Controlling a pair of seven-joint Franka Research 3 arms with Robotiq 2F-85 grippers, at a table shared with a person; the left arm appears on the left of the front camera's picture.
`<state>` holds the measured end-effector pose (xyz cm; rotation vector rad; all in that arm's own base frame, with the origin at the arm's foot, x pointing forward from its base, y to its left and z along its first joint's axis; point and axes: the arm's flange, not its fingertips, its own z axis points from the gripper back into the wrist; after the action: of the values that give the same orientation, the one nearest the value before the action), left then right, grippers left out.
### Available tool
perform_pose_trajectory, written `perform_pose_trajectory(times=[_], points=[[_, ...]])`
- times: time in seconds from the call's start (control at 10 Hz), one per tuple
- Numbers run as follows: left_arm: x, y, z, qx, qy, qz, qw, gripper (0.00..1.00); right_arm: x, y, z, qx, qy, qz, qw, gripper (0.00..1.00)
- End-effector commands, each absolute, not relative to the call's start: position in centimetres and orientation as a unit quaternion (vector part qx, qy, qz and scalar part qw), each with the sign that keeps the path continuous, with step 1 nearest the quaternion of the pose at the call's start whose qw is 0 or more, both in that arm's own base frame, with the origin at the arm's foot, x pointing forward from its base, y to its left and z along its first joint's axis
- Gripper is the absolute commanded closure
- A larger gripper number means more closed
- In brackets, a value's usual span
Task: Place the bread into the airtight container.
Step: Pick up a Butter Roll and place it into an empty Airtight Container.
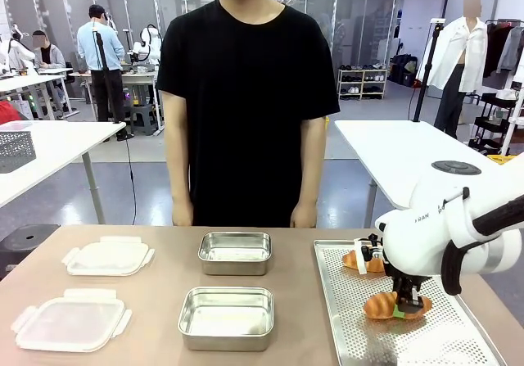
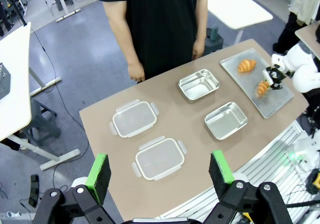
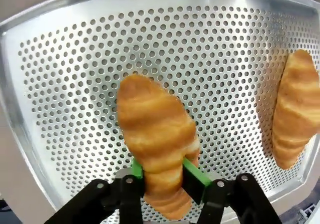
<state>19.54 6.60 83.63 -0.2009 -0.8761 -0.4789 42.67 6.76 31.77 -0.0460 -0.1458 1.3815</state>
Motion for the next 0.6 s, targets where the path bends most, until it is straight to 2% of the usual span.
perform_pose_trajectory(times=[0.0, 0.3, 0.5], points=[[19.6, 6.6, 83.9, -0.095, -0.420, -0.229, 0.873, 0.00, 42.2, 7.5, 36.6, 0.002, -0.067, 0.629, 0.774, 0.70], [19.6, 6.6, 83.9, -0.095, -0.420, -0.229, 0.873, 0.00, 41.5, 10.0, 44.1, 0.008, -0.061, 0.621, 0.781, 0.70], [19.6, 6.6, 83.9, -0.095, -0.420, -0.229, 0.873, 0.00, 41.0, 14.6, 47.9, -0.022, -0.059, 0.620, 0.782, 0.70]])
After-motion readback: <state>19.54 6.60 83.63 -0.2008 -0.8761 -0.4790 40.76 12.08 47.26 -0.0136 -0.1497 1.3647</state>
